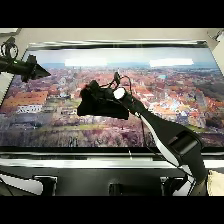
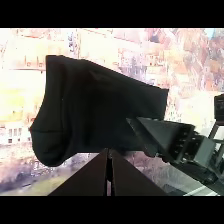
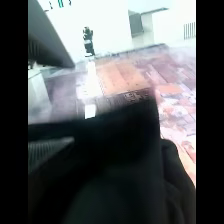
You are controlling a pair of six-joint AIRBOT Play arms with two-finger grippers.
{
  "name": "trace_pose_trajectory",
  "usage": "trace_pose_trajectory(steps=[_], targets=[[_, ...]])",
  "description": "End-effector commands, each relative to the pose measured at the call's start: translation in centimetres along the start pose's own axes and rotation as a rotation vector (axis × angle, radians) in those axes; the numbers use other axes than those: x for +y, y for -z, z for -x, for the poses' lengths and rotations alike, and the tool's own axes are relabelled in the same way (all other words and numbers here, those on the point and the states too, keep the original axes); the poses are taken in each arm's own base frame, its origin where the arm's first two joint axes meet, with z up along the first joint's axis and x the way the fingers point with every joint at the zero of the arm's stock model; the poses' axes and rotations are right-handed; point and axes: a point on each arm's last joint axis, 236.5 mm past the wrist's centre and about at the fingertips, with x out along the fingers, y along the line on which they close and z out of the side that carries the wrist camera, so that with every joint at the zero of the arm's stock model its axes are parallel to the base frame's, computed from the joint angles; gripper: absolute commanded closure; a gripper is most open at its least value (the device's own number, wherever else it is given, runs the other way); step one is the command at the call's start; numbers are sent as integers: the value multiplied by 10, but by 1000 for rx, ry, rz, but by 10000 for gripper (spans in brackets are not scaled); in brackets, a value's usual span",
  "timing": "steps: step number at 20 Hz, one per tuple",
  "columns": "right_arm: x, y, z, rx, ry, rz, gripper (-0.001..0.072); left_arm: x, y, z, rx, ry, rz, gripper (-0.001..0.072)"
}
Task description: Fold the clothes and pants, and hang the long-sleeved shirts on hangers.
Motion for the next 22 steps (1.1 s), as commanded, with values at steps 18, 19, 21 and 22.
trace_pose_trajectory(steps=[18,19,21,22], targets=[[-156,-124,223,244,262,232,20,1,2,0,7,-1,-52,690],[-164,-122,219,238,253,229,20,1,2,0,7,-1,-55,690],[-177,-112,206,248,207,186,19,1,2,0,7,0,-55,690],[-181,-106,200,260,176,162,19,0,2,0,7,0,-55,689]])
